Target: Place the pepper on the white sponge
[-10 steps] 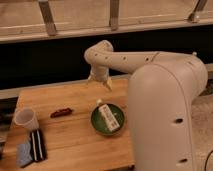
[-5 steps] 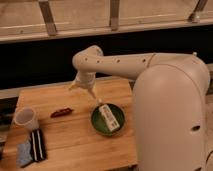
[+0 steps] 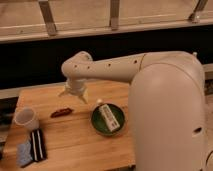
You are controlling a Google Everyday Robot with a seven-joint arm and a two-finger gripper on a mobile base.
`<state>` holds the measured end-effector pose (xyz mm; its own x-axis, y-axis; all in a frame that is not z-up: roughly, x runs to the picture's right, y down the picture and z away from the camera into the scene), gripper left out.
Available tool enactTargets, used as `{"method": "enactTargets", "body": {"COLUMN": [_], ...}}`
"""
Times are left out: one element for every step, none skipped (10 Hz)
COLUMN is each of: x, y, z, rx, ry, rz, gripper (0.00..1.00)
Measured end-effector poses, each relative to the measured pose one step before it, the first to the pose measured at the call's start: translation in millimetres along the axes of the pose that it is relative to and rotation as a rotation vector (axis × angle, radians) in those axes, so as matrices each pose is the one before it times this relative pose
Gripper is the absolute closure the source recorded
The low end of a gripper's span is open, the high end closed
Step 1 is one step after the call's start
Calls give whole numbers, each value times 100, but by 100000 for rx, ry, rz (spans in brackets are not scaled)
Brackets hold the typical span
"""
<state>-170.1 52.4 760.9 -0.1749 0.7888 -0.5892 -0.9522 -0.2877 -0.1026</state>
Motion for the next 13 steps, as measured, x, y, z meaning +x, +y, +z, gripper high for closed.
{"method": "enactTargets", "body": {"x": [32,131,467,790,629,365,87,-65,-107,-187,-210,-105,44], "y": [58,134,813,1363,1268,627,262,51,123,154,306,404,238], "z": [58,517,464,708,863,1122,1134,1034,1094,1007,1077,1130,602], "rx": [212,1003,271,993,1440,1816,2101,1845,1434,1075,253,-285,-243], "ry": [116,284,486,563,673,958,813,901,1273,1173,1679,1906,1051], "rz": [-112,-1033,-1865,-2183,-1606,-256,261,824,1484,1714,2446,2617,959], "gripper": [20,20,20,20,20,20,20,20,20,20,20,20,20]}}
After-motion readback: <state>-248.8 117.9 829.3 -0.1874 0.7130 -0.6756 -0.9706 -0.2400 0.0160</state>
